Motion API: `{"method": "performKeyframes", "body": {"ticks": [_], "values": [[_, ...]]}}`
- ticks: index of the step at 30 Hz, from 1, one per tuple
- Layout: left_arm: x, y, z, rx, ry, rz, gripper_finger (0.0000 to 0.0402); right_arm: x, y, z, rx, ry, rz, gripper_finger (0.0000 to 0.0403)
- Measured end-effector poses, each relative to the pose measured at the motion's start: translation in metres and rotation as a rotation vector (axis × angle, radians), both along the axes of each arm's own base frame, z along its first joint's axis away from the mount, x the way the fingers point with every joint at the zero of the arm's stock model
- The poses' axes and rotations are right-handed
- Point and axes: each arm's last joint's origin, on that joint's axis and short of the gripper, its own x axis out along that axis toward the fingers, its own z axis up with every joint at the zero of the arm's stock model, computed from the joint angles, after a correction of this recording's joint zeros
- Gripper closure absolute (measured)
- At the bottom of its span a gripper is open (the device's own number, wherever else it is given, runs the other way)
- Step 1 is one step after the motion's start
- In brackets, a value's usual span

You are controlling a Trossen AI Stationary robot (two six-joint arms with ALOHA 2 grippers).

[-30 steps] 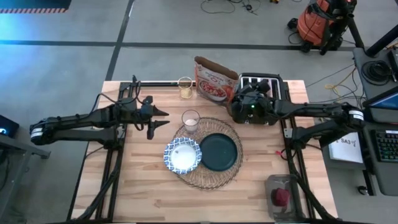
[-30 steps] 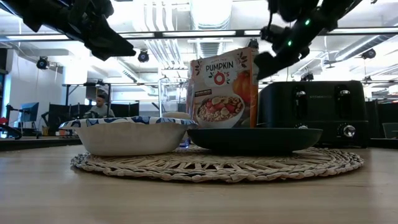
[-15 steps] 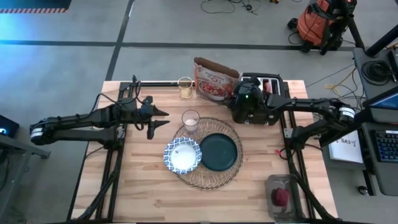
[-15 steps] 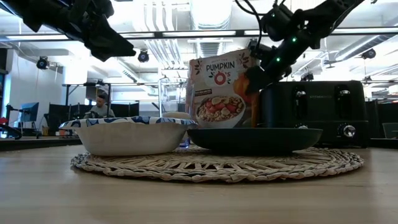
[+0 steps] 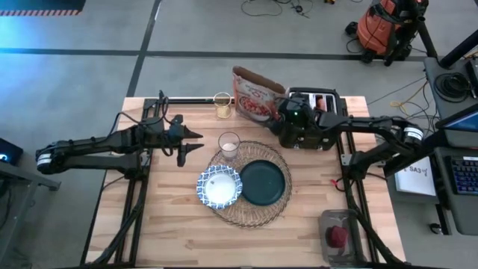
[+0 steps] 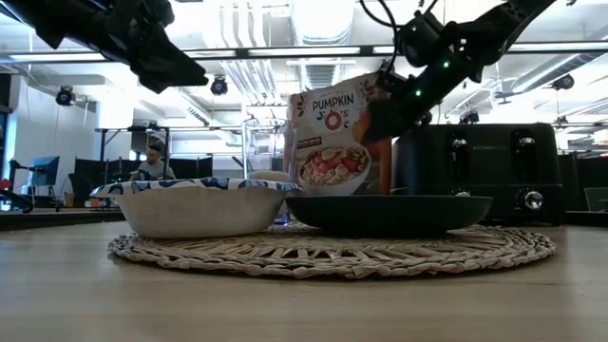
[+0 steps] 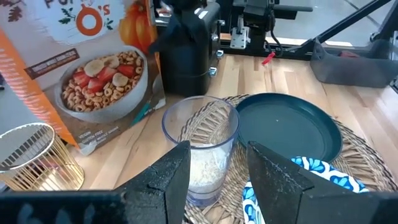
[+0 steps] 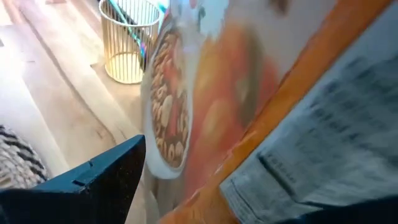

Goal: Arrange a breakfast setting
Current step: Pour the cereal from the orange cereal box into the white bowl

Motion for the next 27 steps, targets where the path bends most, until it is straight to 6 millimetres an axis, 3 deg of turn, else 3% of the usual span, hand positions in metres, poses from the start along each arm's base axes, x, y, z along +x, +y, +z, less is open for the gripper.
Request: {"method": "performKeyframes", "body": {"ticks": [11, 27], "values": [[0.001, 0.000, 0.000, -0.004, -0.004, 0.008, 0.0260, 0.013, -0.007, -0.014, 0.032, -0.075, -0.069, 0.0048], [0.001, 0.000, 0.000, -0.007, -0.005, 0.008, 0.0260, 0.010, -0.005, -0.009, 0.052, -0.107, -0.074, 0.0049]]}}
